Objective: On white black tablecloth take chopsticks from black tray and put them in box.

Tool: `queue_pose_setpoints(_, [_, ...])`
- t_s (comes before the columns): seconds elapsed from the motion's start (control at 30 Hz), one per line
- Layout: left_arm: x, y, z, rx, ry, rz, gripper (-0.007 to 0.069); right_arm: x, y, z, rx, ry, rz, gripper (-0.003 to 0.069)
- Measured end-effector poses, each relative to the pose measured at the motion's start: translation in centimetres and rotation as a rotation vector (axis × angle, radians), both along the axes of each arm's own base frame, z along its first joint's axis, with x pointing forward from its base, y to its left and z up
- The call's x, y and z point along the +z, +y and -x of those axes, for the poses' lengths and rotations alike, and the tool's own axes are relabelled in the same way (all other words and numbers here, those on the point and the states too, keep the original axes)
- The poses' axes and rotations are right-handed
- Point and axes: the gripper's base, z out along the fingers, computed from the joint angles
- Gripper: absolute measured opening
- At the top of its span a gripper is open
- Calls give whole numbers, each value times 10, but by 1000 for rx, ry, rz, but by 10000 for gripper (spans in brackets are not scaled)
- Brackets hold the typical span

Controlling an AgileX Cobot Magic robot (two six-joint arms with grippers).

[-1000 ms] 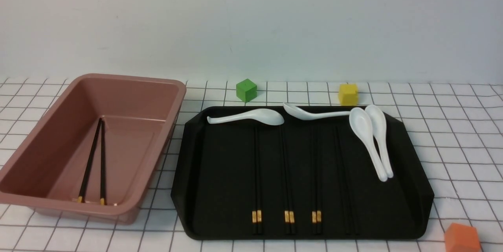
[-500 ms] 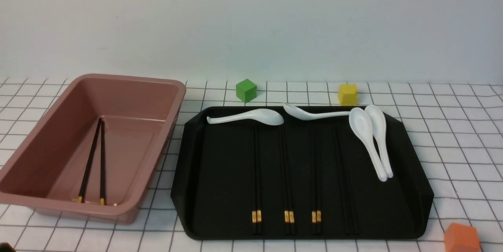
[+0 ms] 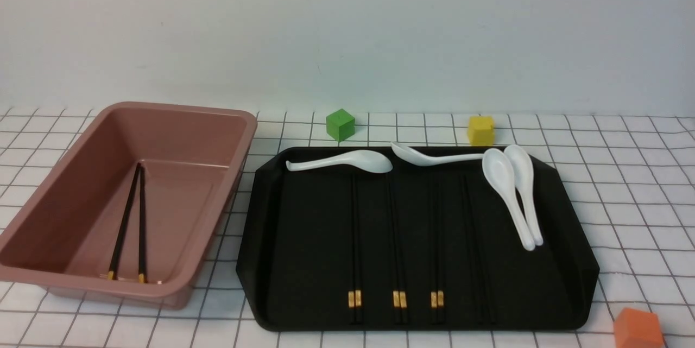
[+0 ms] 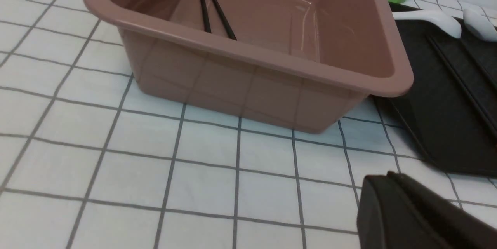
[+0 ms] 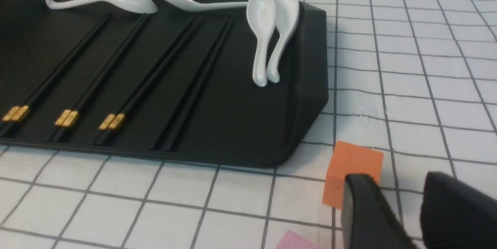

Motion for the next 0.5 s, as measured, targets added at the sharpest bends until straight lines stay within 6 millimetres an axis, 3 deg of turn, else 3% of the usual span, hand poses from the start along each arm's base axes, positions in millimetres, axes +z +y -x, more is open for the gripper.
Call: queue_pose_setpoints(0.5, [0, 1, 0, 2, -4, -28, 19, 0, 0, 0, 0, 0, -1, 240])
